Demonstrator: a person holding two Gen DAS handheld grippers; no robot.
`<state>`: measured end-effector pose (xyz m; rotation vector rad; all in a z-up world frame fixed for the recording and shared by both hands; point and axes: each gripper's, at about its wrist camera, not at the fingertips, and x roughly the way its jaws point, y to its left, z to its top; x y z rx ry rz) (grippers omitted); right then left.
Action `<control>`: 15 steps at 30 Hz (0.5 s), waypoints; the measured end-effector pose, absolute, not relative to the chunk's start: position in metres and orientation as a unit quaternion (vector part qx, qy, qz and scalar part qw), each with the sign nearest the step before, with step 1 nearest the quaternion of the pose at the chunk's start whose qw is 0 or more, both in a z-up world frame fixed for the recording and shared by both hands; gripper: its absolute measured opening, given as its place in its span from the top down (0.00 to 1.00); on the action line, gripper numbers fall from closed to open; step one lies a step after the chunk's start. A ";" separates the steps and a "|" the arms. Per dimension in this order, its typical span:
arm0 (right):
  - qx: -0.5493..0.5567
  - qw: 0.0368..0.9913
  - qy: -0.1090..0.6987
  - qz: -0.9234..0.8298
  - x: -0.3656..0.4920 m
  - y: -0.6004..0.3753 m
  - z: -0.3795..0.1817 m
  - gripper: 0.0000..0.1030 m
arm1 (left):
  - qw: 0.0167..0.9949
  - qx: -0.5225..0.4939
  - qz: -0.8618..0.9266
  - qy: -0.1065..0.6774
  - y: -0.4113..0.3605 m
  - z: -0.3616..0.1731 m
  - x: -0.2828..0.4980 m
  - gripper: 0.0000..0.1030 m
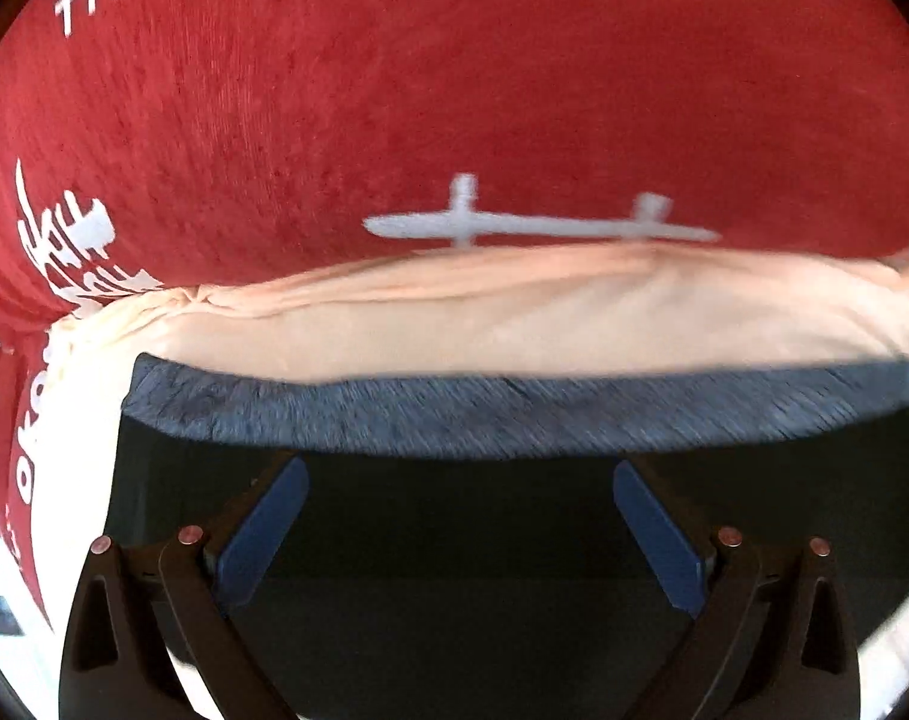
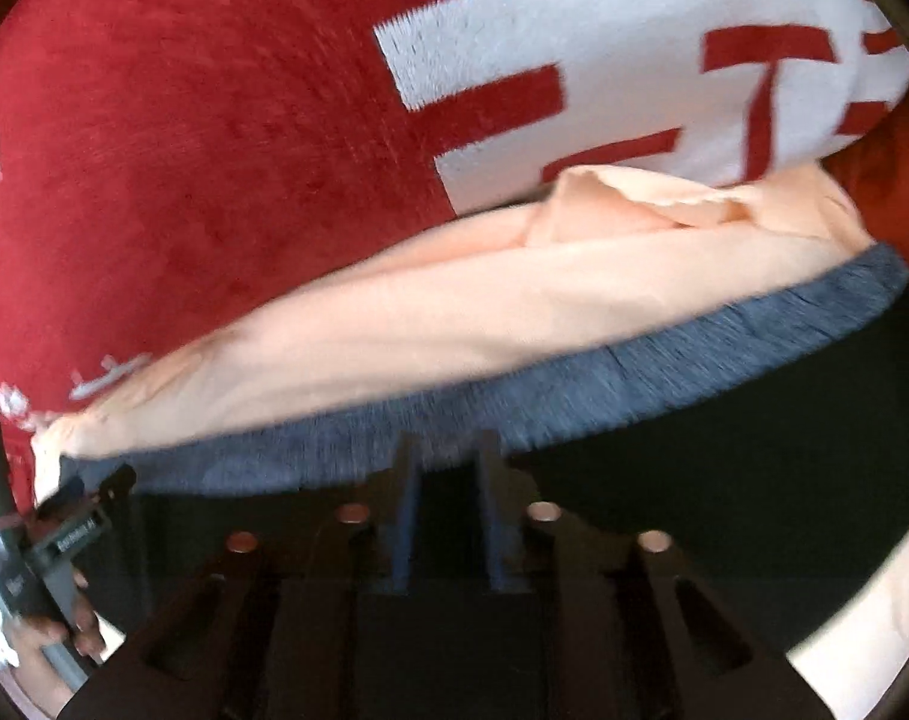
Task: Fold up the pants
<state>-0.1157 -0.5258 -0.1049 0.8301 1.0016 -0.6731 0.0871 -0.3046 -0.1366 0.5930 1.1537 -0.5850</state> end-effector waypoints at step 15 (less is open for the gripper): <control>0.485 0.660 0.388 -0.424 -0.313 -0.527 -0.097 0.61 | 0.702 0.318 -0.368 0.520 -0.379 -0.117 -0.078 0.00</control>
